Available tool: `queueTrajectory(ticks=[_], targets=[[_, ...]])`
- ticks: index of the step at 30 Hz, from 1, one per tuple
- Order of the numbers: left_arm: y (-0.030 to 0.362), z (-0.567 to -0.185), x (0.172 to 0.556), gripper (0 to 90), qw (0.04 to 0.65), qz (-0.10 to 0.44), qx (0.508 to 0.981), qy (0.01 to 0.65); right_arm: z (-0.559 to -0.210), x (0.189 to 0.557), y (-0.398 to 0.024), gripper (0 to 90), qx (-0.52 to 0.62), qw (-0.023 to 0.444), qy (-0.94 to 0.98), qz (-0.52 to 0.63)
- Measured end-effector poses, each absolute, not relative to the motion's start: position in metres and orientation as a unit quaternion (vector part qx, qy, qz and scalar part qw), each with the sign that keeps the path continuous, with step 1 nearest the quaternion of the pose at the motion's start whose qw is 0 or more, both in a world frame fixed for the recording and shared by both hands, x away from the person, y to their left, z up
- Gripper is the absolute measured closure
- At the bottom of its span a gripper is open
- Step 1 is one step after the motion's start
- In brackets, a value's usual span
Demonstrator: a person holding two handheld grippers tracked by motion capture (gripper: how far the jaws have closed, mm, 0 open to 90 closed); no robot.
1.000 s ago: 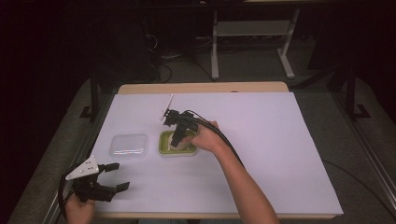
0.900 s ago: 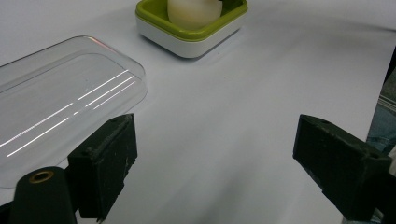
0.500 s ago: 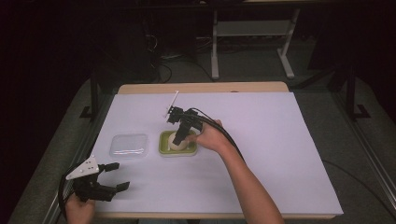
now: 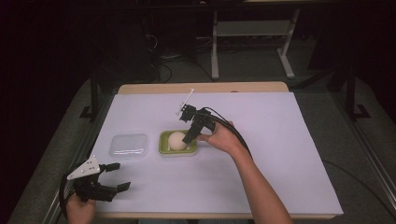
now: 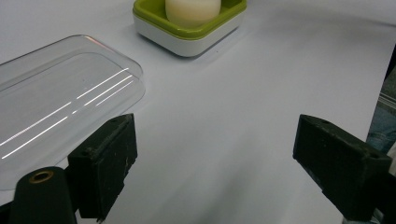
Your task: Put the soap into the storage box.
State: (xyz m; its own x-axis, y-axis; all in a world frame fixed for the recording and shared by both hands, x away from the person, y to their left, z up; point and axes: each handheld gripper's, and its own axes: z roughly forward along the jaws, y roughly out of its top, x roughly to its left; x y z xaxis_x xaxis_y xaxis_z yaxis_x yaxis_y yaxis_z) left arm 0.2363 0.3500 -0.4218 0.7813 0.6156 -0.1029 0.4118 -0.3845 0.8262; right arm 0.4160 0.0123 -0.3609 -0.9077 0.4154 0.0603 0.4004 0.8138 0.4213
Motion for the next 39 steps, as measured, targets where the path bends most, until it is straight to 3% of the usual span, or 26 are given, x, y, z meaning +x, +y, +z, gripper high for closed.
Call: queueTrajectory(ticks=[39], targets=[[0.349,-0.422,0.235,12.9,0.457,0.113,0.826,0.309,-0.359,0.398,-0.062,25.7,0.258,0.033,0.936,0.237]])
